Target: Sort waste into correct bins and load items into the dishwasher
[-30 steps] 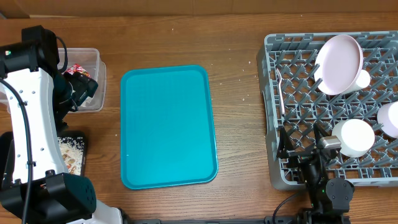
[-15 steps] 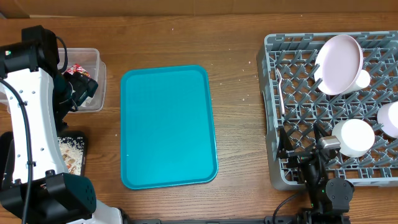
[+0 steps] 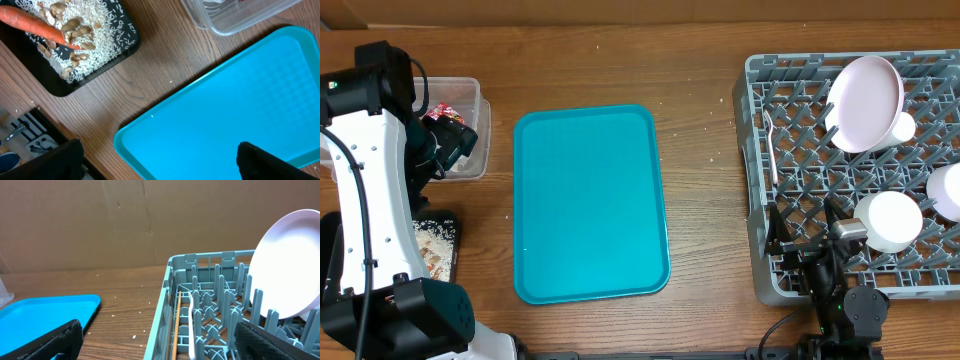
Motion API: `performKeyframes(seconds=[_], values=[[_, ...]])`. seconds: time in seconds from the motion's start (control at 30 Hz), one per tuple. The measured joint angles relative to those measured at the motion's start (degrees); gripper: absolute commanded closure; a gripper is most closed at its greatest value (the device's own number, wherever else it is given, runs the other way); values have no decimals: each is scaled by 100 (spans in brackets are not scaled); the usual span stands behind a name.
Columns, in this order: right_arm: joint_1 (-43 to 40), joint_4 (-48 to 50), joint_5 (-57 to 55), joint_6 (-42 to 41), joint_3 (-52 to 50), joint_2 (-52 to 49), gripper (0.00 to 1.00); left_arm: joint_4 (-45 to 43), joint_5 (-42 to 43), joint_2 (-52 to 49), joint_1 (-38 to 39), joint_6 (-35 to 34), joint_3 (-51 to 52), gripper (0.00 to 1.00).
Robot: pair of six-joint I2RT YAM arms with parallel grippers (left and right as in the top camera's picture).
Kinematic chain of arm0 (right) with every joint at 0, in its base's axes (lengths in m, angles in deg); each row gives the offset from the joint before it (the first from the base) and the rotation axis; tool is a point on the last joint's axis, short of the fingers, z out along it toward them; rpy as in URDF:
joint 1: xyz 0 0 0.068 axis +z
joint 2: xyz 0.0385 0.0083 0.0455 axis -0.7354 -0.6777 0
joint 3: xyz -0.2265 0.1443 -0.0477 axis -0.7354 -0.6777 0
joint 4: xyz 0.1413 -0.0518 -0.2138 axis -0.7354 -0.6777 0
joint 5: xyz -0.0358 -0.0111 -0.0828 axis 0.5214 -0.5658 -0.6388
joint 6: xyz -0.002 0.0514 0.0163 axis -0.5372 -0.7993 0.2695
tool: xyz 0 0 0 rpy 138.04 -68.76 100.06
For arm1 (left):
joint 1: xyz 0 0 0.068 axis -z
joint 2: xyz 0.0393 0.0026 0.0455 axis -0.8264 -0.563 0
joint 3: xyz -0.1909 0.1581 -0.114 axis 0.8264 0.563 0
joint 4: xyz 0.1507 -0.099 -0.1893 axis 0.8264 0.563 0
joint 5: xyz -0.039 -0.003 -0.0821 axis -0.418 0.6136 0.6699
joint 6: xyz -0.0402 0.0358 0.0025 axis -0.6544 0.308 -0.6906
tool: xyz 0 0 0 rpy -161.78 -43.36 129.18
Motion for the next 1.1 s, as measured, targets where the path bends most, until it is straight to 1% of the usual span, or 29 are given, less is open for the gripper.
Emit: performKeyframes(seconds=[0.27, 0.37, 0.47, 0.53, 0.63, 0.77, 0.93, 1.1], values=[[0, -2, 2, 0, 0, 0, 0, 72, -20, 0, 15, 111, 0, 0], [0, 0, 2, 0, 0, 0, 0, 37, -98, 0, 125, 455, 13, 0], [0, 2, 0, 0, 0, 0, 0, -444, -197, 55, 299, 931, 238, 0], [0, -2, 0, 2, 0, 0, 0, -977, -190, 184, 407, 1241, 586, 0], [0, 0, 0, 4, 0, 4, 0, -1928, -9, 656, 503, 1711, 1436, 0], [0, 0, 0, 0, 0, 4, 0, -3250, 562, 1670, 527, 2374, 2848, 0], [0, 4, 2, 2, 0, 4, 0, -4944, 1510, 2889, 527, 3364, 4553, 0], [0, 2, 2, 4, 0, 4, 0, -6330, 2017, 4079, 527, 3866, 6247, 0]])
